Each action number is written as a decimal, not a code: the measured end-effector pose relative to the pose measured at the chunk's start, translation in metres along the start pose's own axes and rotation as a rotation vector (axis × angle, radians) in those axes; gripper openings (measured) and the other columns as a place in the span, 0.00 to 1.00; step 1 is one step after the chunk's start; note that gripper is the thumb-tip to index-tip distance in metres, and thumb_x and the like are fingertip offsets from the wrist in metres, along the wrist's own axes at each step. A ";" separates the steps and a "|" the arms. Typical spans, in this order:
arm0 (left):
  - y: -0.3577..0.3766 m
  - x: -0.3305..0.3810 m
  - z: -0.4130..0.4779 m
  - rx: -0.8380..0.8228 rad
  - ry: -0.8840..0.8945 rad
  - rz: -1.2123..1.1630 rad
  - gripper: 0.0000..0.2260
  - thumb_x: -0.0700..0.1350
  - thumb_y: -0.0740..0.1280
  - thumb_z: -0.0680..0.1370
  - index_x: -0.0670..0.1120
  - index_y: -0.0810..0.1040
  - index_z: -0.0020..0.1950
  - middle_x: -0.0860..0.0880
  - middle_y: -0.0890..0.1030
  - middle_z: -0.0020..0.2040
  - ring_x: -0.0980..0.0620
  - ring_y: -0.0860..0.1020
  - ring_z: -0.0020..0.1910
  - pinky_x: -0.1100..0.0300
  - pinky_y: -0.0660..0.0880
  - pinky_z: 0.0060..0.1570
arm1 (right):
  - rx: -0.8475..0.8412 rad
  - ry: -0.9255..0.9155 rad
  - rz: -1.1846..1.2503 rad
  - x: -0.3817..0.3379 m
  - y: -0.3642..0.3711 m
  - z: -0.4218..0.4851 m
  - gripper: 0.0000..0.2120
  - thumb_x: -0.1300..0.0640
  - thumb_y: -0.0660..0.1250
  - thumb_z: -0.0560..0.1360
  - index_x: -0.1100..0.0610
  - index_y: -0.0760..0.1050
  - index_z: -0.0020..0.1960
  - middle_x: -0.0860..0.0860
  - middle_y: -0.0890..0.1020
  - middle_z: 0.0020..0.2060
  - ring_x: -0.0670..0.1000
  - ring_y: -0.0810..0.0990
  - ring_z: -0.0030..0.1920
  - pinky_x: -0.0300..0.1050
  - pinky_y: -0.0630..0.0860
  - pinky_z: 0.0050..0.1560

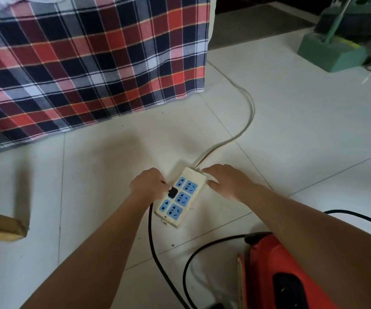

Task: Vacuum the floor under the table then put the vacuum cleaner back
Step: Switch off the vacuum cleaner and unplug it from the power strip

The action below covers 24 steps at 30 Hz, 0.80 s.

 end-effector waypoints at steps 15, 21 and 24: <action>0.016 -0.018 -0.006 0.116 0.011 -0.157 0.10 0.52 0.65 0.76 0.49 0.79 0.38 0.51 0.77 0.34 0.51 0.76 0.34 0.62 0.67 0.33 | 0.012 -0.089 -0.005 -0.030 0.070 0.027 0.27 0.47 0.52 0.81 0.51 0.49 0.77 0.49 0.50 0.77 0.50 0.47 0.76 0.49 0.52 0.73; 0.023 -0.019 -0.003 0.102 0.046 -0.274 0.10 0.50 0.64 0.77 0.48 0.83 0.44 0.51 0.79 0.34 0.51 0.77 0.33 0.62 0.68 0.33 | 0.045 0.012 0.062 -0.021 0.085 0.033 0.40 0.36 0.57 0.75 0.51 0.41 0.77 0.48 0.42 0.77 0.49 0.39 0.76 0.53 0.43 0.74; 0.023 -0.017 -0.002 0.107 0.081 -0.276 0.10 0.49 0.64 0.78 0.48 0.84 0.46 0.48 0.82 0.36 0.49 0.80 0.36 0.61 0.70 0.35 | 0.062 0.039 0.081 -0.019 0.089 0.034 0.44 0.32 0.57 0.73 0.52 0.41 0.77 0.48 0.39 0.77 0.48 0.36 0.76 0.56 0.40 0.74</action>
Point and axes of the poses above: each hand's wrist, its own z-axis towards the middle knuckle, its own y-axis out of the palm, x = y × z, the point moved 8 cm from there along z, towards the middle knuckle
